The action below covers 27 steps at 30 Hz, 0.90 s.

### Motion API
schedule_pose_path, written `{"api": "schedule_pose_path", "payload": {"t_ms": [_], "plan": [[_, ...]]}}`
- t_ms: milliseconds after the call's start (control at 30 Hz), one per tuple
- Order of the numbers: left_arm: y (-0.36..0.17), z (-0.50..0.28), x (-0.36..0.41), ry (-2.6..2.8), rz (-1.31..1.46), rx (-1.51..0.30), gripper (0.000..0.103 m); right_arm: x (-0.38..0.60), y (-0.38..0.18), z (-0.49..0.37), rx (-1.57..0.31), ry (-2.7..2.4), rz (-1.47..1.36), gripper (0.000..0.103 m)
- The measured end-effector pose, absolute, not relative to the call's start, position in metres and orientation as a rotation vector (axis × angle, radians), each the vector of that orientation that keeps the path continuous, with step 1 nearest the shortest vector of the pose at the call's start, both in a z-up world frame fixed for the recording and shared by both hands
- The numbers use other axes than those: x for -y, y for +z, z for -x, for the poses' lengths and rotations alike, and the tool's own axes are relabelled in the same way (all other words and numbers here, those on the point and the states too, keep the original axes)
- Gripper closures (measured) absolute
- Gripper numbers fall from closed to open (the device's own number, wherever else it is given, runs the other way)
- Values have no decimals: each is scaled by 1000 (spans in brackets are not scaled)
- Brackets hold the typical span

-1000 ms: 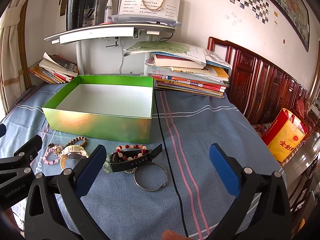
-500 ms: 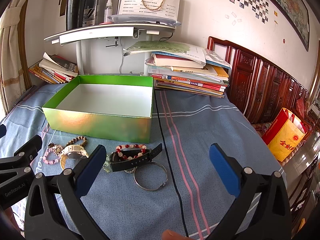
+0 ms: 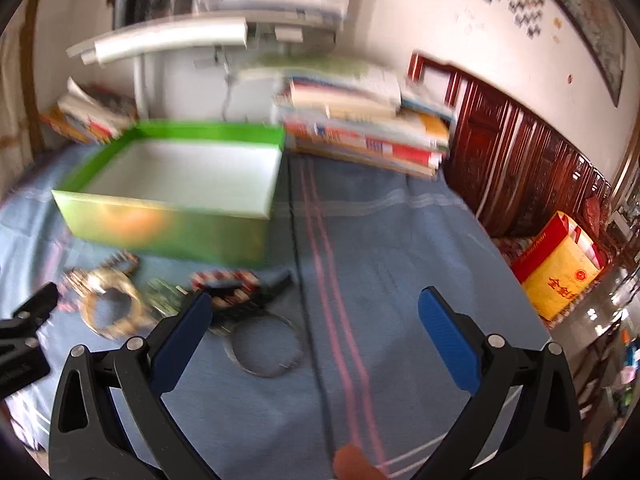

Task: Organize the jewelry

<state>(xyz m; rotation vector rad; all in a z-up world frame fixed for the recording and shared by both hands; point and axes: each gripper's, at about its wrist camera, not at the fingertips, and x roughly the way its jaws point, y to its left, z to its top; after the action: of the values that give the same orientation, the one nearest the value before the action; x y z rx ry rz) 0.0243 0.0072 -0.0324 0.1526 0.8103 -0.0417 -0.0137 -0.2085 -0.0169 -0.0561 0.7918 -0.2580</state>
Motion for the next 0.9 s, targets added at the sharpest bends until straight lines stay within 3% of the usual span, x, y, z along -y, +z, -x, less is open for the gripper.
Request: {"api": "schedule_pose_path", "payload": {"t_ms": [167,233,400,567,900], "plan": [[-61,-41,-7,-86,-145,-937,4,229,-44,2,-919,-224,-5,4],[-65,-45,-7,-115,-119,-956,6,231,-52,-4,-955,-197,-29,12],[-70,-58,3,-140,-123,-979,28,230,-63,-22,-1004,-138,-68,41],[-84,-75,11,-161,-115,-1049,50,223,-64,-43,-1014,-74,-95,43],[-88,-73,2,-151,-93,-1047,76,236,-72,-30,-1064,-75,-95,43]]}}
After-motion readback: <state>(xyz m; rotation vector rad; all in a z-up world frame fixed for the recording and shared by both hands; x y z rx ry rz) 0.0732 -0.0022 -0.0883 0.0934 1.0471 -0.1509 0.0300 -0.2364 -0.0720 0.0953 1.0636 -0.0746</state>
